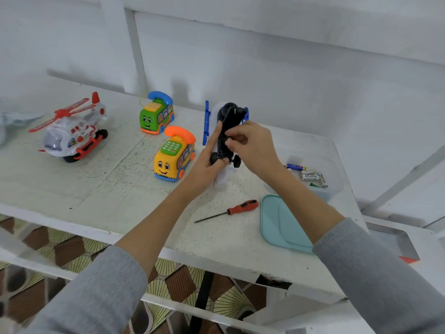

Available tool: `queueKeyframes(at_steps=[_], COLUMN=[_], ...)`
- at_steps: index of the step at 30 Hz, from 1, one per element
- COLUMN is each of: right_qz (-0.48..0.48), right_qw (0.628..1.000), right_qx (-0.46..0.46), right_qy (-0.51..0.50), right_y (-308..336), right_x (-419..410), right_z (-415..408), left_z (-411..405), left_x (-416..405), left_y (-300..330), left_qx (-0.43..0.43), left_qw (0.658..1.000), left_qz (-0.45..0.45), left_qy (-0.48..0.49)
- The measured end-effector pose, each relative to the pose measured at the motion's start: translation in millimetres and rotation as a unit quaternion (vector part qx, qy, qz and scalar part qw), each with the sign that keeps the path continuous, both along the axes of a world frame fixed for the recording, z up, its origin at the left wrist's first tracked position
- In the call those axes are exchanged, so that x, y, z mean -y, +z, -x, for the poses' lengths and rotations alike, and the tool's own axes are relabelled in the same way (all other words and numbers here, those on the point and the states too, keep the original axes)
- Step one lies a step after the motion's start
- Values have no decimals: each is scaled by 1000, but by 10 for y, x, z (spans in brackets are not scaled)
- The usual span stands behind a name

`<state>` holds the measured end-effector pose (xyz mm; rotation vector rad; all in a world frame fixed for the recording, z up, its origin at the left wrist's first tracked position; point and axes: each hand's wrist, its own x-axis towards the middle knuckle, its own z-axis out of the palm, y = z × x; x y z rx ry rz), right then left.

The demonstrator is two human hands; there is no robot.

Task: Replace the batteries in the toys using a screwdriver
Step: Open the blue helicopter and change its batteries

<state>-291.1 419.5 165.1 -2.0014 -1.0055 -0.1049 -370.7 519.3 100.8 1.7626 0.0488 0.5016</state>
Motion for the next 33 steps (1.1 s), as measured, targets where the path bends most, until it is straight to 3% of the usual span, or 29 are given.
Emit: queueKeyframes(at_steps=[17, 27, 33], right_qz=[39, 108, 185], right_qw=[995, 993, 979], right_qx=[83, 54, 83], right_qy=[28, 17, 16], right_y=[-98, -28, 61], right_x=[-30, -34, -71], right_z=[-66, -111, -150], left_z=[14, -8, -15], left_x=[15, 5, 5], left_y=[45, 13, 25], left_qx=[13, -4, -1], left_qw=[1000, 1000, 1000], left_qz=[19, 15, 25], left_qy=[-1, -10, -12])
